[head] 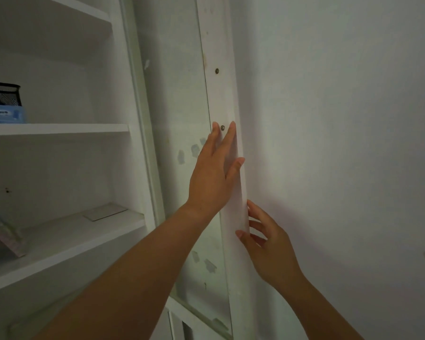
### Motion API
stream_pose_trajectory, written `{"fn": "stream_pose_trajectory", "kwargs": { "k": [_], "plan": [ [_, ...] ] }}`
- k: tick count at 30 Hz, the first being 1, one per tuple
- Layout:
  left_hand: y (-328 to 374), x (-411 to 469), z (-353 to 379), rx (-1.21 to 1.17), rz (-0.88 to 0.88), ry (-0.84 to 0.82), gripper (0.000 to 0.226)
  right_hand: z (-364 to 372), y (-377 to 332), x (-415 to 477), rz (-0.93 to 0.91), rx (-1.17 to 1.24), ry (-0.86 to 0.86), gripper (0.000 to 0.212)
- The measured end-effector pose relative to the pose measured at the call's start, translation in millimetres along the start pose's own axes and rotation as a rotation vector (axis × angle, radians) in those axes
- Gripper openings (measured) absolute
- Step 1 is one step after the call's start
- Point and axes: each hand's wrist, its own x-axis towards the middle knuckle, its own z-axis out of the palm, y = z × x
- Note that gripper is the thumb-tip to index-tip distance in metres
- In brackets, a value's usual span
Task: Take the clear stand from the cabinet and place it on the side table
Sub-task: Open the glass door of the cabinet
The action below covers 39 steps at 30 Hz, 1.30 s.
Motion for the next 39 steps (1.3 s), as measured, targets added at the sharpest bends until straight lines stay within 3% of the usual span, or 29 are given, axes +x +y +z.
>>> {"fn": "stream_pose_trajectory", "kwargs": {
  "k": [5,11,16,20,28,39],
  "plan": [
    [-7,-13,-4,-0.060,0.032,-0.076,0.059,-3,-2,-5,-0.005,-0.018,-0.031,0.057],
    [-32,-52,-6,-0.003,-0.028,-0.261,0.055,-6,-20,-15,-0.058,-0.002,0.074,0.042],
    [-57,-85,-23,-0.024,-0.147,-0.359,0.052,13,-33,-17,-0.072,0.067,-0.035,0.037],
    [-93,-108,-53,-0.044,-0.236,-0.337,0.055,46,-35,-15,-0.074,0.125,-0.116,0.036],
    [-182,-144,-111,0.144,-0.392,-0.310,0.050,134,-26,-1,-0.035,0.184,-0.261,0.036],
    [-283,-154,-191,0.355,-0.460,-0.234,0.053,271,-36,40,-0.175,0.209,-0.448,0.036]
  ]
}}
